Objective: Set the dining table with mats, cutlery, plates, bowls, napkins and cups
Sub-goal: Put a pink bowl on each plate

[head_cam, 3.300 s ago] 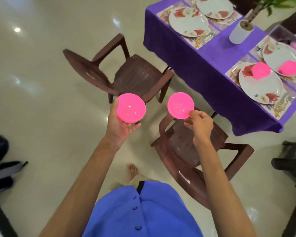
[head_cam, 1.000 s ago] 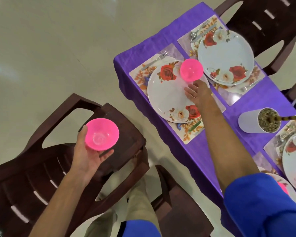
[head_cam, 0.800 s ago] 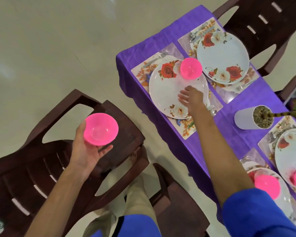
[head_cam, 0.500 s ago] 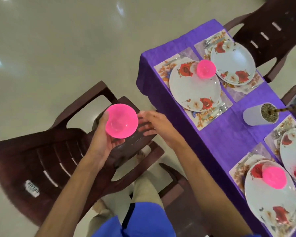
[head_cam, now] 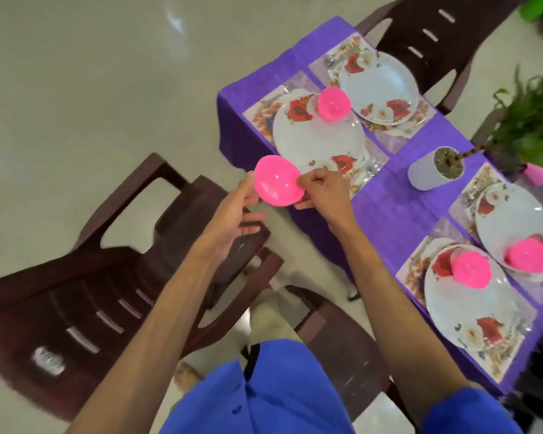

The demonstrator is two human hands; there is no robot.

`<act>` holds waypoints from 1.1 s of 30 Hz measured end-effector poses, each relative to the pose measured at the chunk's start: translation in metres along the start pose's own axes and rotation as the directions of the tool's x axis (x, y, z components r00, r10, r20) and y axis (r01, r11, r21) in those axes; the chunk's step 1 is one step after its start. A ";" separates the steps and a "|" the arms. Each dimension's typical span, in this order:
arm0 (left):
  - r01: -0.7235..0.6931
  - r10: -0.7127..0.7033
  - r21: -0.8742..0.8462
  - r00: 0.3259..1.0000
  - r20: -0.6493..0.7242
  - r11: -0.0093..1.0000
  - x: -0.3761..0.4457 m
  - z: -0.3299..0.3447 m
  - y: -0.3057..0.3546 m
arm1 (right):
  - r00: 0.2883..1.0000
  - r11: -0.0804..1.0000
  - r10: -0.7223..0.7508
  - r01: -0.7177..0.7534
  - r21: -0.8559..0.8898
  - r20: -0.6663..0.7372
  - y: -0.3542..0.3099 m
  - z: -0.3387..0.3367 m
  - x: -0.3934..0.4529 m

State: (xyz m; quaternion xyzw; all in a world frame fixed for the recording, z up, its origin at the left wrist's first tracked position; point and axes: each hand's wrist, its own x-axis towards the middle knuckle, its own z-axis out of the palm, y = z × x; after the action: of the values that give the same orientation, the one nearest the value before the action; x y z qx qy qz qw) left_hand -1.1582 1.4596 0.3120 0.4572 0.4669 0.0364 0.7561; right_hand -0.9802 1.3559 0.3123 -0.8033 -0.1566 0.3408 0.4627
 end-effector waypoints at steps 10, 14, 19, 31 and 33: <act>0.207 -0.212 -0.083 0.976 -0.055 0.975 0.135 0.106 -0.003 | 0.823 0.958 0.287 -0.243 0.154 -0.491 0.094 -0.237 0.291; 0.217 -0.223 -0.069 0.970 -0.102 0.974 0.164 0.104 -0.010 | 0.797 0.921 0.378 -0.274 0.276 -0.471 0.090 -0.278 0.350; 0.241 -0.247 -0.053 0.954 -0.172 0.969 0.175 0.091 -0.007 | 0.779 0.882 0.457 -0.336 0.330 -0.429 0.105 -0.287 0.397; 0.269 -0.285 -0.097 0.925 -0.253 0.958 0.167 0.070 -0.001 | 0.811 0.814 0.498 -0.316 0.487 -0.305 0.101 -0.260 0.402; 0.267 -0.286 -0.109 0.923 -0.256 0.958 0.161 0.070 -0.001 | 0.831 0.846 0.475 -0.341 0.409 -0.288 0.099 -0.257 0.394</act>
State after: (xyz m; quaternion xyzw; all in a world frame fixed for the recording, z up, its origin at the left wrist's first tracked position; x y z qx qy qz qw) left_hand -1.0165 1.4906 0.2133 0.3498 0.6233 0.0080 0.6993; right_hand -0.5253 1.3642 0.1564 -0.7757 0.1751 0.2931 0.5307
